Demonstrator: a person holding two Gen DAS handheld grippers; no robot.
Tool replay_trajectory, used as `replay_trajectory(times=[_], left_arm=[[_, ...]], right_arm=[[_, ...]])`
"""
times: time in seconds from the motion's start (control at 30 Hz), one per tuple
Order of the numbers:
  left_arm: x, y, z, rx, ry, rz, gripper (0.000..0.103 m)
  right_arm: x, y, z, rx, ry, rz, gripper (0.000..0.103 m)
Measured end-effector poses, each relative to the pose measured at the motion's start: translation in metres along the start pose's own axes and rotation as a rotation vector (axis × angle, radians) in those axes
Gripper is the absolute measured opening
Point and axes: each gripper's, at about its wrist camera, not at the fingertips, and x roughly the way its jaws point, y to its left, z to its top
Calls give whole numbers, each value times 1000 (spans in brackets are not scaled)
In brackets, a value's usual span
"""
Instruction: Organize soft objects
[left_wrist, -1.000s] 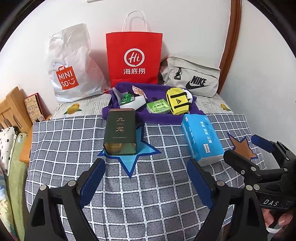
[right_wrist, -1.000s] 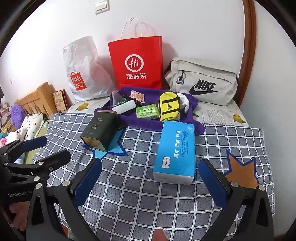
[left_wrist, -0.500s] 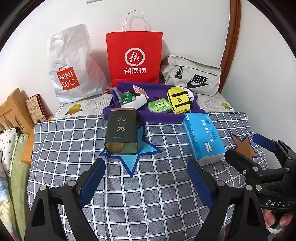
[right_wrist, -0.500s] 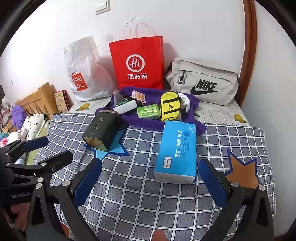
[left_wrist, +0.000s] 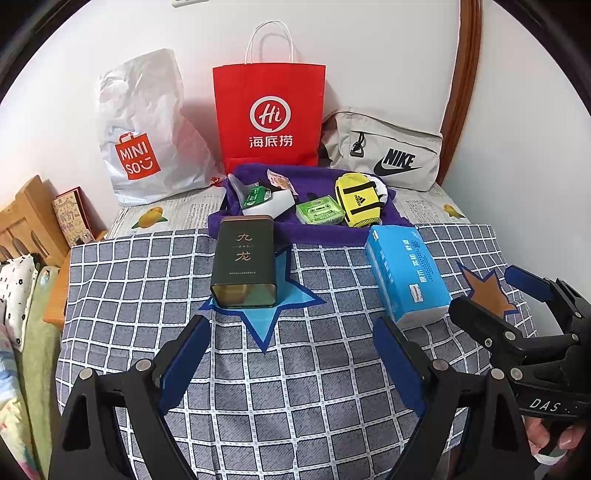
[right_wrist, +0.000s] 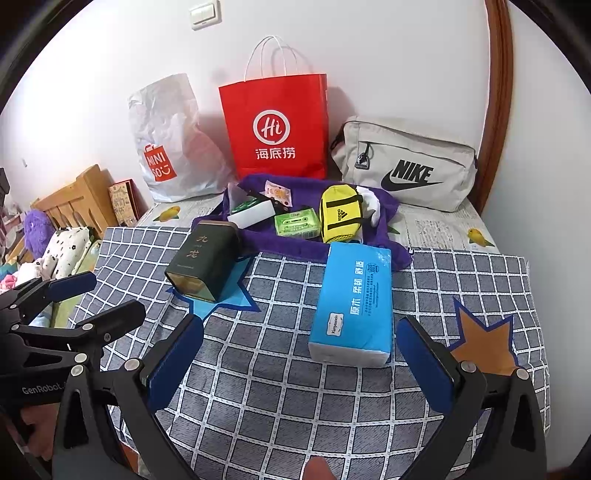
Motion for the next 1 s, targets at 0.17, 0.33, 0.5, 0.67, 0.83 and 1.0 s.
replay_trajectory(times=[0.17, 0.33, 0.5, 0.67, 0.83, 1.0], left_arm=[[-1, 1, 0, -3, 0, -2, 89], [-1, 3, 0, -4, 1, 1, 89], [-2, 4, 0, -5, 0, 1, 89], [-2, 3, 0, -7, 1, 0, 89], [-2, 3, 0, -7, 3, 2, 89], [-2, 4, 1, -10, 6, 2, 89]], right_arm=[[0, 0, 0, -1, 0, 0, 103], [0, 0, 0, -2, -2, 1, 103], [1, 0, 0, -4, 1, 1, 103], [1, 1, 1, -8, -1, -3, 103], [1, 1, 0, -12, 1, -2, 103], [1, 1, 0, -11, 3, 0, 103]])
